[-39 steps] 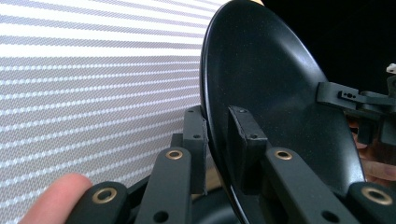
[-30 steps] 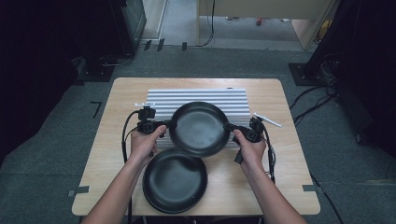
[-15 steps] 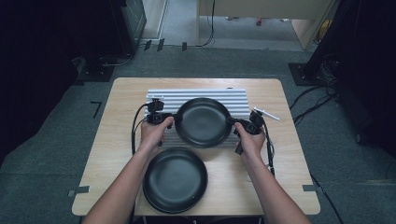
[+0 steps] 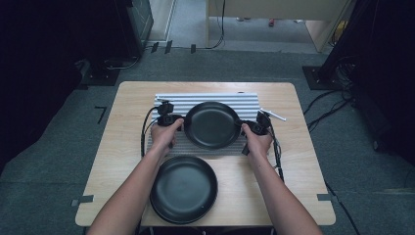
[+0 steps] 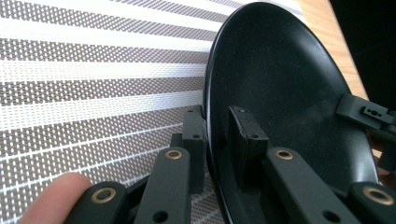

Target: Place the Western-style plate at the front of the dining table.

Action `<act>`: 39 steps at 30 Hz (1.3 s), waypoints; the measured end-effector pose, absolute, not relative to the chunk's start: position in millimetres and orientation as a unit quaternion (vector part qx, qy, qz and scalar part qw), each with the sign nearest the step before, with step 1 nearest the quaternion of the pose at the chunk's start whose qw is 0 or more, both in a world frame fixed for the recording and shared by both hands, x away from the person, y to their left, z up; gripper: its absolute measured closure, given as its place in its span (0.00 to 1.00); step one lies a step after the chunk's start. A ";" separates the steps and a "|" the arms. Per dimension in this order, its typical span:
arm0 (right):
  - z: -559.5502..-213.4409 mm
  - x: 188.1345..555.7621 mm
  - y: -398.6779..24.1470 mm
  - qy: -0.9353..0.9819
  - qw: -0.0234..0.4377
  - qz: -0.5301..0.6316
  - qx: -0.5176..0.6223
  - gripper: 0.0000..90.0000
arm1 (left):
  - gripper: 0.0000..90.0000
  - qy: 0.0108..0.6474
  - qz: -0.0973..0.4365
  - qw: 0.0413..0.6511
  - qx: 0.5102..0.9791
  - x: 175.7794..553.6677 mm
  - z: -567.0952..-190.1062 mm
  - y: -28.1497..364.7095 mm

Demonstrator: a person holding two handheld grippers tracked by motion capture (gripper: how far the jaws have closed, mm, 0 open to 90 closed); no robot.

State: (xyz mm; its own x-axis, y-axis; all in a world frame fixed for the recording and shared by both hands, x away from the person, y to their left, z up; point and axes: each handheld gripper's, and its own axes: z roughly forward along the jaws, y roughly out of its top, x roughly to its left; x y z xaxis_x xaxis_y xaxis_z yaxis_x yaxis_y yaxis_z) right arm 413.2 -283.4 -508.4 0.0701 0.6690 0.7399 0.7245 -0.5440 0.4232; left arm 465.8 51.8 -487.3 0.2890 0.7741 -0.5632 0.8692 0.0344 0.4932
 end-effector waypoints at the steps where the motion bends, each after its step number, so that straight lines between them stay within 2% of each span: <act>1: -509.6 414.8 -283.2 -0.477 0.027 -0.485 -0.732 0.93 | 0.86 0.593 -0.060 0.405 0.694 467.7 -488.8 51.4; 16: -514.4 430.8 -269.9 -0.486 0.016 -0.479 -0.731 0.92 | 0.86 0.618 -0.058 0.392 0.679 479.6 -500.0 60.8; 22: -521.9 435.1 -267.9 -0.489 0.020 -0.469 -0.735 0.92 | 0.86 0.618 -0.053 0.386 0.683 480.9 -501.8 60.2; 28: -523.0 435.3 -265.9 -0.493 0.002 -0.467 -0.734 0.91 | 0.85 0.604 -0.049 0.399 0.688 480.9 -505.4 60.7; 30: -522.6 434.8 -264.3 -0.504 -0.012 -0.466 -0.727 0.88 | 0.80 0.588 -0.038 0.405 0.700 479.0 -505.1 59.2; 34: -521.5 431.2 -259.7 -0.519 -0.033 -0.472 -0.712 0.73 | 0.58 0.571 -0.035 0.432 0.697 474.3 -501.1 63.7; 37: -520.7 425.0 -257.2 -0.552 -0.070 -0.453 -0.696 0.67 | 0.46 0.562 -0.024 0.445 0.696 465.9 -494.7 71.0; 39: -519.5 418.6 -258.6 -0.550 -0.088 -0.459 -0.692 0.65 | 0.41 0.557 -0.013 0.445 0.701 458.3 -492.1 76.0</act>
State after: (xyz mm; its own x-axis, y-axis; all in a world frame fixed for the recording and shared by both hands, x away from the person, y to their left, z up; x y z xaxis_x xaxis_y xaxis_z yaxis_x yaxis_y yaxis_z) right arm 418.6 -258.6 -519.5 -0.0278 0.8423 0.5382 0.6802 -0.3787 0.6276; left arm 458.3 76.0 -492.1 0.3798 0.7689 -0.5144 0.7924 0.0165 0.6097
